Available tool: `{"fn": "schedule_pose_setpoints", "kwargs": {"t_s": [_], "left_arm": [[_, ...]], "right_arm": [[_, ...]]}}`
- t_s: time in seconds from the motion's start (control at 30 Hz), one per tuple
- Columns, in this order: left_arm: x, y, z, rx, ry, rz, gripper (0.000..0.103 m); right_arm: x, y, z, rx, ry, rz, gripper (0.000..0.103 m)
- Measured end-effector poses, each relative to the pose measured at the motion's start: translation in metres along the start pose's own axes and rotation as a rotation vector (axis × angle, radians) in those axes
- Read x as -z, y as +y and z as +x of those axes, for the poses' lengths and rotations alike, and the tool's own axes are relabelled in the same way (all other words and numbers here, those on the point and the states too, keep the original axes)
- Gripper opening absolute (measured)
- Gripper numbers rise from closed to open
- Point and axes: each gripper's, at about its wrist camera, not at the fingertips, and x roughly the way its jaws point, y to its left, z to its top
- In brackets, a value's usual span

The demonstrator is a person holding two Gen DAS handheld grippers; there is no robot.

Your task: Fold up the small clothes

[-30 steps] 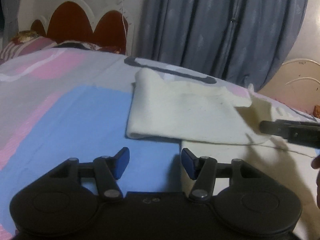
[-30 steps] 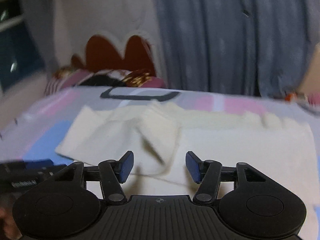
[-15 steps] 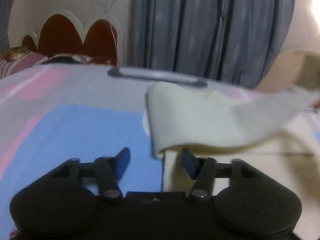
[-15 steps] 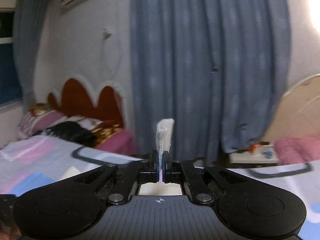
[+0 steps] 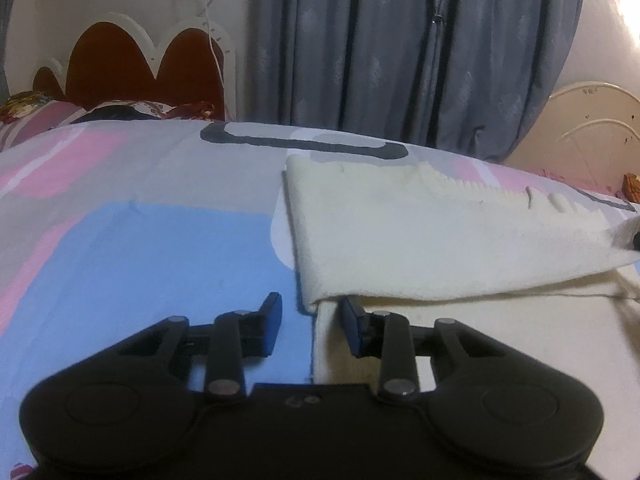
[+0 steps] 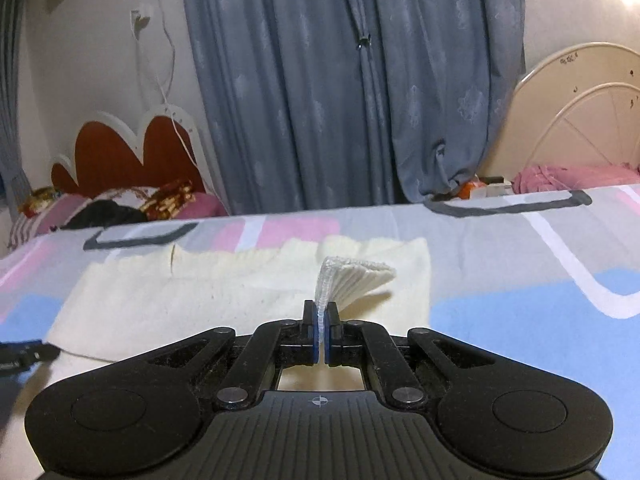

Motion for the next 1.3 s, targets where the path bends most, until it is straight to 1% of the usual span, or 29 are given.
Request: {"fn": "schedule_pose_setpoints", "kwargs": {"t_s": [0.13,0.17,0.2,0.23,0.27,0.3,0.33,0.37,0.43,0.5,0.53,0.57,0.6,0.63,0.7,0.73,0.8,0.83,0.9,0.93,1.0,1.07,1.1,1.13,1.17,1.2,1.23,1.27,1.3], "left_arm": [[-0.001,0.003,-0.001,0.009,0.009,0.01,0.034],[-0.002,0.003,-0.002,0.006,0.018,0.02,0.04],[-0.004,0.003,-0.005,-0.004,0.023,0.027,0.047],[-0.005,0.003,-0.011,-0.023,0.011,0.033,0.059],[-0.006,0.003,-0.022,-0.031,-0.038,0.035,0.061],[-0.007,0.002,-0.031,-0.015,-0.092,0.036,0.061],[-0.012,-0.002,-0.037,0.013,-0.123,0.037,0.061],[-0.017,-0.01,-0.037,0.045,-0.132,0.044,0.062],[-0.023,-0.031,-0.028,0.11,-0.126,0.087,0.064],[-0.025,-0.049,-0.007,0.142,-0.08,0.112,0.065],[-0.022,-0.052,0.004,0.138,-0.054,0.115,0.067],[-0.019,-0.048,0.016,0.111,-0.014,0.108,0.066],[-0.016,-0.04,0.019,0.107,-0.01,0.099,0.066],[-0.016,-0.031,0.015,0.1,-0.027,0.095,0.066],[-0.021,-0.022,0.013,0.021,-0.018,0.102,0.065],[-0.025,-0.018,0.013,0.033,-0.033,0.082,0.065],[-0.041,-0.02,0.016,0.07,-0.074,0.056,0.065],[-0.048,-0.024,0.018,0.075,-0.093,0.065,0.067],[-0.067,-0.041,0.031,0.104,-0.122,0.097,0.069],[-0.076,-0.047,0.041,0.113,-0.12,0.103,0.071],[-0.087,-0.048,0.067,0.107,-0.088,0.089,0.071],[-0.085,-0.031,0.097,0.077,-0.017,0.03,0.071],[-0.08,-0.018,0.107,0.079,-0.009,0.003,0.073],[-0.077,-0.008,0.107,0.109,-0.033,-0.027,0.071],[-0.077,-0.001,0.104,0.135,-0.033,-0.06,0.071],[-0.078,-0.001,0.1,0.126,-0.03,-0.051,0.07],[-0.077,-0.004,0.091,0.085,-0.037,-0.029,0.066],[-0.076,-0.01,0.08,0.053,-0.057,-0.015,0.066],[-0.073,-0.017,0.07,0.063,-0.09,-0.014,0.067]], "right_arm": [[0.015,-0.01,0.01,0.034,0.104,0.024,0.001],[0.02,-0.011,0.012,0.041,0.135,0.02,0.001],[0.022,-0.011,0.008,0.047,0.128,0.017,0.001],[0.021,-0.012,0.0,0.077,0.101,0.021,0.002],[0.018,-0.012,-0.009,0.101,0.067,0.029,0.007],[0.016,-0.013,-0.02,0.107,0.015,0.041,0.008],[0.013,-0.012,-0.027,0.098,-0.019,0.044,0.008],[0.01,-0.008,-0.03,0.084,-0.039,0.035,0.008],[0.007,0.009,-0.019,0.047,-0.019,-0.014,0.008],[0.011,0.024,-0.002,0.005,0.029,-0.039,0.008],[0.015,0.028,0.006,0.0,0.052,-0.055,0.008],[0.021,0.029,0.015,0.028,0.094,-0.076,0.008],[0.026,0.025,0.019,0.069,0.12,-0.077,0.007],[0.029,0.017,0.014,0.079,0.1,-0.048,0.007],[0.027,0.007,0.004,0.153,0.087,-0.035,0.008],[0.025,0.006,0.001,0.153,0.061,-0.027,0.008],[0.017,0.011,0.005,0.112,0.01,-0.006,0.008],[0.012,0.017,0.012,0.096,-0.005,-0.011,0.008],[0.002,0.036,0.035,0.022,-0.008,-0.025,0.008],[-0.002,0.047,0.048,-0.025,0.0,-0.028,0.008],[-0.005,0.07,0.074,-0.102,0.023,-0.06,0.008],[-0.005,0.086,0.094,-0.164,0.061,-0.083,0.008],[-0.003,0.089,0.102,-0.178,0.073,-0.087,0.008],[0.001,0.089,0.109,-0.172,0.089,-0.093,0.008],[0.004,0.088,0.111,-0.176,0.085,-0.084,0.007],[0.004,0.087,0.111,-0.178,0.089,-0.073,0.007],[0.002,0.089,0.108,-0.169,0.089,-0.083,0.008],[0.0,0.092,0.105,-0.151,0.078,-0.095,0.008],[-0.003,0.091,0.102,-0.136,0.066,-0.101,0.008]]}}
